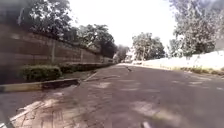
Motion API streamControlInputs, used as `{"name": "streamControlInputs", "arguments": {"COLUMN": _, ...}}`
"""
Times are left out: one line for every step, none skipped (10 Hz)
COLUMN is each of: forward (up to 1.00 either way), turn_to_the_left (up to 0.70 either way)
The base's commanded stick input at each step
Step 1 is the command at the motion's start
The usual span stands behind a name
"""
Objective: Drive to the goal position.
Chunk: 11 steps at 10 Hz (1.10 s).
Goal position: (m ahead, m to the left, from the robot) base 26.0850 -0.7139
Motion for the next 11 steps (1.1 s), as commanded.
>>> {"name": "streamControlInputs", "arguments": {"forward": 0.7, "turn_to_the_left": -0.14}}
{"name": "streamControlInputs", "arguments": {"forward": 0.7, "turn_to_the_left": -0.35}}
{"name": "streamControlInputs", "arguments": {"forward": 0.7, "turn_to_the_left": -0.35}}
{"name": "streamControlInputs", "arguments": {"forward": 0.7, "turn_to_the_left": -0.35}}
{"name": "streamControlInputs", "arguments": {"forward": 0.7, "turn_to_the_left": -0.35}}
{"name": "streamControlInputs", "arguments": {"forward": 0.7, "turn_to_the_left": -0.34}}
{"name": "streamControlInputs", "arguments": {"forward": 0.7, "turn_to_the_left": -0.33}}
{"name": "streamControlInputs", "arguments": {"forward": 0.7, "turn_to_the_left": -0.2}}
{"name": "streamControlInputs", "arguments": {"forward": 0.7, "turn_to_the_left": 0.0}}
{"name": "streamControlInputs", "arguments": {"forward": 0.7, "turn_to_the_left": 0.0}}
{"name": "streamControlInputs", "arguments": {"forward": 0.7, "turn_to_the_left": 0.0}}
